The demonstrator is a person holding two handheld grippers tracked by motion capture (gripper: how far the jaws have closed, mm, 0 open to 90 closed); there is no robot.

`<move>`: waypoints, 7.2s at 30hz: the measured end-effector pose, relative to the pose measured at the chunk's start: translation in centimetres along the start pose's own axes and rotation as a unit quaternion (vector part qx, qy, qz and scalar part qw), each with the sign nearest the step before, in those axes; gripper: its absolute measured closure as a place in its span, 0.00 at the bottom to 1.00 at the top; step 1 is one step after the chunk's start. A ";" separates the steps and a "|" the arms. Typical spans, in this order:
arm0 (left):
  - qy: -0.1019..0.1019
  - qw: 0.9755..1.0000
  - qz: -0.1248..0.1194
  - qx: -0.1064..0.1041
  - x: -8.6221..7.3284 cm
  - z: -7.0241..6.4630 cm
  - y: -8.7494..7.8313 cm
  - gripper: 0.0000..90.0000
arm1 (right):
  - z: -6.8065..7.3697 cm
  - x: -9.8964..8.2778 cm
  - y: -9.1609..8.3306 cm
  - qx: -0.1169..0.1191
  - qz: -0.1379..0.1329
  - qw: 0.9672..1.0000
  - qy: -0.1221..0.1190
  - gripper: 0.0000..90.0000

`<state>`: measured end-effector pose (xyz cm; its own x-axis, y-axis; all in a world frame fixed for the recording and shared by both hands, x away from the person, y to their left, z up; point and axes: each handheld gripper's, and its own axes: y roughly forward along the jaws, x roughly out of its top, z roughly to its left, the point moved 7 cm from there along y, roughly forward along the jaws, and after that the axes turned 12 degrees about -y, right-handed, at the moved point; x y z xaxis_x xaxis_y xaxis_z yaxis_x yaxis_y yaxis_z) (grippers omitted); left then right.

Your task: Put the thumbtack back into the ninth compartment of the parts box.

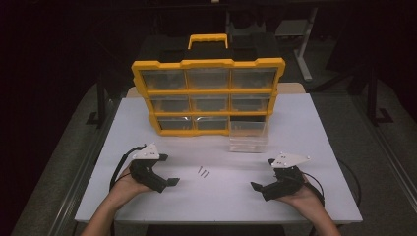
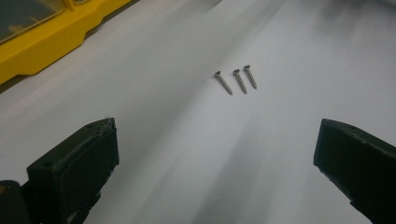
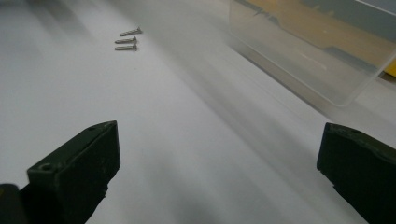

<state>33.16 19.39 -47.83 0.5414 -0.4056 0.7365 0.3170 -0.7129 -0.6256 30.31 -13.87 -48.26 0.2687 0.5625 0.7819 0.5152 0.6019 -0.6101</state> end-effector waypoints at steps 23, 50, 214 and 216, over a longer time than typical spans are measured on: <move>0.007 1.000 0.000 -0.007 2.1 -0.4 1.3 0.00 | 0.0 0.1 0.0 0.004 -0.005 1.000 0.000 0.00; 0.015 1.000 0.009 -0.002 3.7 -0.9 3.4 0.02 | 0.0 0.1 0.0 0.006 -0.006 1.000 0.001 0.00; 0.076 0.991 0.082 -0.071 13.1 -4.3 7.4 0.97 | 0.1 -0.1 0.4 0.019 -0.010 1.000 0.000 0.00; 0.082 0.991 0.080 -0.072 13.7 -4.4 7.4 0.97 | 0.1 -0.1 0.4 0.018 -0.009 1.000 0.000 0.00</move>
<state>39.51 6.08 -41.24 0.4385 -0.5992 0.6699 0.1160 -0.7014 -0.7033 30.38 -13.63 -48.60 0.2593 0.5512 0.7931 0.4898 0.6327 -0.5998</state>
